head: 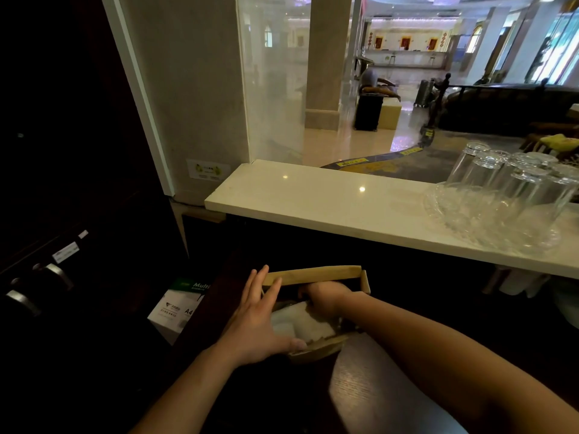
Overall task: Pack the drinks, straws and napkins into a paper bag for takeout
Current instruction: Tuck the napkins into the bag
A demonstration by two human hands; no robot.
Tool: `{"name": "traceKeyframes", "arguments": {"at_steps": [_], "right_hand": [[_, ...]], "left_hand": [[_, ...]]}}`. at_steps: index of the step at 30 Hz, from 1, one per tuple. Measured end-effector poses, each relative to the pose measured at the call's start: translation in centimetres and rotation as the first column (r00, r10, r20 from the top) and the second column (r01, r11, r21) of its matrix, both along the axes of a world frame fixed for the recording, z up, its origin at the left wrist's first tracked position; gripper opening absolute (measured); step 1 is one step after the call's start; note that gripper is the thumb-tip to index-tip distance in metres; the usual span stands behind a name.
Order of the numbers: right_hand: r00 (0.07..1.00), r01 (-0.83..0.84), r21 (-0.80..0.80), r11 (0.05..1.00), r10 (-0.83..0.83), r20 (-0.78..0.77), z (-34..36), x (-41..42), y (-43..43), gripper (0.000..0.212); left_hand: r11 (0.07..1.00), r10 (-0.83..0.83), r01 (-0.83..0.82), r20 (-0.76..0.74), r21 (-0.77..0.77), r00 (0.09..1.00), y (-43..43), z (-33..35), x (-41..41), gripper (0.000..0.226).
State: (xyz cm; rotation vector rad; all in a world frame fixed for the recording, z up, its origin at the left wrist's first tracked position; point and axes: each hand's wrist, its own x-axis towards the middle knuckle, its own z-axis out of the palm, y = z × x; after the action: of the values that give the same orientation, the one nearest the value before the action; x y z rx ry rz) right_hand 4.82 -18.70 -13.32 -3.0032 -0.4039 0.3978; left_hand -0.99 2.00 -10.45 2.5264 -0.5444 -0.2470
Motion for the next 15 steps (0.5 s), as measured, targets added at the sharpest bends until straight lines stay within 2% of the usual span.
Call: {"name": "traceKeyframes", "arguments": {"at_steps": [3,5,8,15], "right_hand": [[0.997,0.023,0.001,1.0,-0.023,0.078,-0.4,-0.4,-0.2,0.018],[0.994,0.035,0.001,0.999,-0.034,0.104,-0.7,-0.6,-0.3,0.024],[0.997,0.013,-0.009,1.0,-0.013,0.079,-1.0,-0.8,-0.3,0.033],[0.99,-0.107,0.022,0.994,0.105,0.094,1.6,-2.5,0.2,0.033]], "left_hand": [[1.0,-0.002,0.002,0.0,0.003,1.0,0.0,0.1,0.0,0.133],[1.0,-0.002,0.002,-0.004,-0.001,1.0,-0.1,0.1,0.0,0.132],[1.0,0.003,-0.002,-0.007,0.002,1.0,0.0,0.2,0.0,0.132],[1.0,0.007,-0.008,-0.014,-0.009,1.0,0.3,-0.2,0.4,0.13]]}}
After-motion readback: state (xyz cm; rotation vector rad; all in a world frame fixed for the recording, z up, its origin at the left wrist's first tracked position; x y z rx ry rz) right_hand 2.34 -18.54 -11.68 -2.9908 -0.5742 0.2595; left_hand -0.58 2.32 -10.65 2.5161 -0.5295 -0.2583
